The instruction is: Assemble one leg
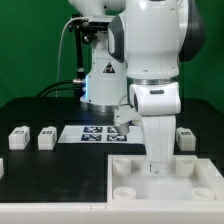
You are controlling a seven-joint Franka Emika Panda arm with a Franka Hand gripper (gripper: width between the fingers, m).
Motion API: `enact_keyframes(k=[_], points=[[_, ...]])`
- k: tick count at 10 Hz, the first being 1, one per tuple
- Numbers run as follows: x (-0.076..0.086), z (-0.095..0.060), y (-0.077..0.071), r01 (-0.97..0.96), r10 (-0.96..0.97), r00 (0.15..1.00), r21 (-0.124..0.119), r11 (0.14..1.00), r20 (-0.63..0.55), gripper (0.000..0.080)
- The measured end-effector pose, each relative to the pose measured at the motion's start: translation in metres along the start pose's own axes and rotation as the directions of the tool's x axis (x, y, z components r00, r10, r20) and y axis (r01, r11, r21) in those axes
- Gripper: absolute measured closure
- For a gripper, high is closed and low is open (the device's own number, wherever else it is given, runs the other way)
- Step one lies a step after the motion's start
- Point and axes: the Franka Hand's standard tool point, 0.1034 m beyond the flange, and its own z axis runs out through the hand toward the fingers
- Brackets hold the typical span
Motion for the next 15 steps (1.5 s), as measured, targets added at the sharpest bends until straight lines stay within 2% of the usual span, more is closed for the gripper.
enact_keyframes(k=[1,2,4,5,7,9,10,13,14,15], points=[[0.000,0.000,0.000,-0.002,0.002,1.000,0.000,1.000,0.000,0.0151],[0.003,-0.009,0.000,-0.040,0.040,0.999,-0.012,0.999,0.002,0.0151],[0.011,-0.035,-0.008,-0.108,0.109,0.994,-0.043,0.993,0.008,0.0151],[0.018,-0.045,-0.013,-0.202,0.202,0.979,-0.052,0.978,0.005,0.0151],[0.041,-0.059,-0.023,-0.447,0.448,0.894,-0.062,0.892,-0.010,0.0151],[0.063,-0.060,-0.032,-0.659,0.658,0.752,-0.054,0.750,-0.034,0.0151],[0.059,-0.059,-0.031,-0.673,0.672,0.740,-0.052,0.738,-0.034,0.0151],[0.065,-0.058,-0.033,-0.907,0.906,0.421,-0.015,0.420,-0.051,0.0151],[0.075,-0.052,-0.040,-0.965,0.964,0.262,0.001,0.262,-0.041,0.0151],[0.082,-0.050,-0.045,-0.990,0.990,0.139,0.016,0.140,-0.032,0.0151]])
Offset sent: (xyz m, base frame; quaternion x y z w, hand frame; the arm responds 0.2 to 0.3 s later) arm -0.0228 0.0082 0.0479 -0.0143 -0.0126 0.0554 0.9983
